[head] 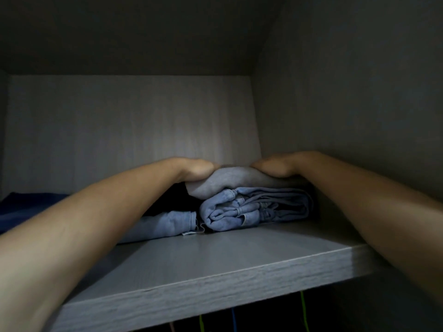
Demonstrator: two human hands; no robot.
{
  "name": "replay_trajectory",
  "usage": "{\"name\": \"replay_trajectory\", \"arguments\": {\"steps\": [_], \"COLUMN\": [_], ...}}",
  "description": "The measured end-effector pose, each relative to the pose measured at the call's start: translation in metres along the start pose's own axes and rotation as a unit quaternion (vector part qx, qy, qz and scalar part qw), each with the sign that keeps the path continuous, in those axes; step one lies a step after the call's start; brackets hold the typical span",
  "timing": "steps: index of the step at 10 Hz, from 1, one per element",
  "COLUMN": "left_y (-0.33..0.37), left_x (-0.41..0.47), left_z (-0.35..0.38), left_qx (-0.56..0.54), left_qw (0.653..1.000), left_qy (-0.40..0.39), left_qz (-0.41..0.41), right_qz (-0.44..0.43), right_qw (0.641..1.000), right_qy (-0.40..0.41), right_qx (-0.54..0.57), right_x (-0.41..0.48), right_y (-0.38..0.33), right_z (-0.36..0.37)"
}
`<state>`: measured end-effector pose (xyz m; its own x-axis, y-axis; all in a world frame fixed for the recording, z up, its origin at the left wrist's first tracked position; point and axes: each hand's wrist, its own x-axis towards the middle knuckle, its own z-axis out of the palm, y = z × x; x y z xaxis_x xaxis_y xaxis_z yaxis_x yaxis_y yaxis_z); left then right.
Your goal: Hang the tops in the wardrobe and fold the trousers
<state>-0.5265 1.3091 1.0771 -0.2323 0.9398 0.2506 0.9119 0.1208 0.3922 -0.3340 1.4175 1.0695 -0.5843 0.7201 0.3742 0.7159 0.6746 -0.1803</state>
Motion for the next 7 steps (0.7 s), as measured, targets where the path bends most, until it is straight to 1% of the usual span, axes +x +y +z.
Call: {"name": "replay_trajectory", "arguments": {"steps": [1, 2, 3, 4, 5, 6, 7], "left_y": [-0.005, -0.006, -0.006, -0.005, -0.004, -0.013, -0.025], "left_x": [-0.001, 0.000, -0.008, -0.016, -0.035, -0.058, -0.083], "left_z": [-0.003, -0.002, 0.005, 0.011, 0.007, 0.004, 0.010], "left_qx": [-0.004, 0.018, 0.054, 0.126, 0.174, 0.199, 0.205], "left_qw": [1.000, 0.999, 0.998, 0.991, 0.980, 0.971, 0.968], "left_qy": [0.008, 0.012, 0.003, 0.026, 0.042, 0.058, 0.092], "left_qz": [-0.025, -0.041, -0.035, 0.034, 0.088, 0.119, 0.109], "right_qz": [0.041, 0.064, 0.080, 0.064, 0.047, 0.026, 0.014], "right_qw": [0.996, 0.992, 0.991, 0.996, 0.999, 0.997, 0.992], "right_qy": [-0.054, -0.077, -0.088, -0.060, -0.005, 0.058, 0.112], "right_qx": [0.049, 0.072, 0.066, 0.033, -0.011, -0.034, -0.049], "right_x": [0.000, -0.002, -0.010, -0.016, -0.029, -0.043, -0.062], "right_y": [-0.001, -0.001, -0.006, -0.006, -0.007, -0.004, -0.007], "right_z": [0.005, 0.009, 0.012, 0.012, 0.012, 0.014, 0.019]}}
